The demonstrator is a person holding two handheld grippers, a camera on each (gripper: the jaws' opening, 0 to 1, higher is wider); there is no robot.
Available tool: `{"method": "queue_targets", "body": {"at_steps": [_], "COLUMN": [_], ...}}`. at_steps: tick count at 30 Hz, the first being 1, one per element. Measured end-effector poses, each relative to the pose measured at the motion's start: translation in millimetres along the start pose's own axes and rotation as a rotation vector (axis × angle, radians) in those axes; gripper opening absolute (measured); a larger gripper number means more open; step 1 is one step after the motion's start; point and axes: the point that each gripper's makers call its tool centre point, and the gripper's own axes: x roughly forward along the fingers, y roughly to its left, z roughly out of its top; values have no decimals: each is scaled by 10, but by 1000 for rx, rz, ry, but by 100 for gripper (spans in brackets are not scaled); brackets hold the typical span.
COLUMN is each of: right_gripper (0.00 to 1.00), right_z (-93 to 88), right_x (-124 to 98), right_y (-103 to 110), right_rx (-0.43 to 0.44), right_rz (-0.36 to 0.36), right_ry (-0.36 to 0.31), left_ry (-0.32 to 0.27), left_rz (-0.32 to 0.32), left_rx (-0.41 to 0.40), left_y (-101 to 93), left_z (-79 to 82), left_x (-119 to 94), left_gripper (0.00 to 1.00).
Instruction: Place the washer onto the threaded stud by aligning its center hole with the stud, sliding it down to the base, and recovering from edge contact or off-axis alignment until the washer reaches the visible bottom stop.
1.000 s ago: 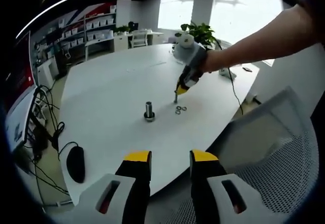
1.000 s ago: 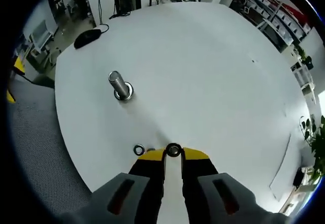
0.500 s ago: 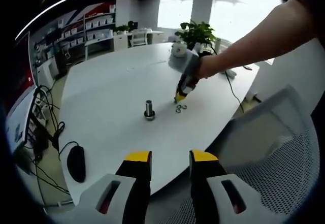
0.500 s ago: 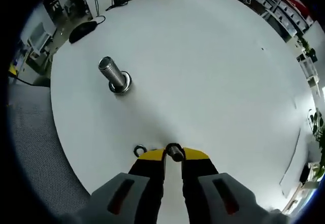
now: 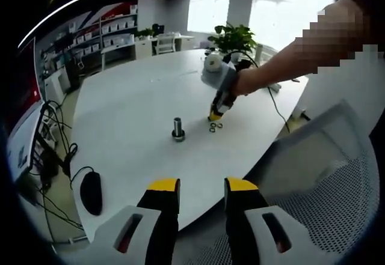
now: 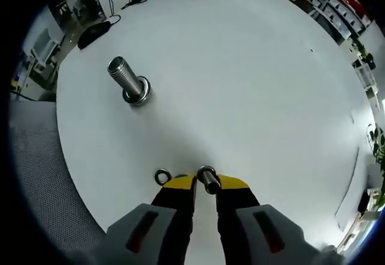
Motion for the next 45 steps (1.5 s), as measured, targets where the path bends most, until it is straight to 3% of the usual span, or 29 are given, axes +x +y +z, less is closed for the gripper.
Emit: {"method": "queue_targets", "body": {"at_steps": [6, 10, 13, 16, 20, 26, 31, 32, 34, 42, 45], "right_gripper": [19, 20, 22, 25, 25, 25, 23, 22, 22, 17, 15], "right_z": [-140, -196, -248, -300, -287, -249, -194, -188, -237, -208, -213], "right_x": [-11, -163, -82, -124, -31, -63, 84, 86, -29, 98, 35], "right_y": [-148, -54, -102, 24, 94, 258, 202, 165, 283, 158, 216], "right_rx": [3, -4, -7, -2, -45, -53, -55, -85, -83, -171, -171], "right_rz": [1, 19, 27, 56, 86, 99, 95, 77, 85, 93, 95], "right_ry": [17, -2, 3, 2, 3, 4, 14, 14, 15, 42, 54], "left_ry": [0, 0, -1, 2, 6, 6, 3, 4, 6, 13, 15], "left_rz": [0, 1, -1, -5, -4, -5, -6, -7, -7, -4, 4], "left_rx": [1, 3, -3, 1, 12, 14, 11, 9, 14, 23, 21], "left_y": [-11, -13, -16, -15, -48, -33, -24, -23, -27, -23, -2], "left_z": [13, 18, 20, -1, 21, 6, 7, 4, -1, -16, -18], "left_x": [-12, -15, -20, -10, -36, -23, -21, -20, -16, -6, -5], "left_gripper": [28, 28, 28, 28, 28, 27, 27, 27, 27, 27, 27]}}
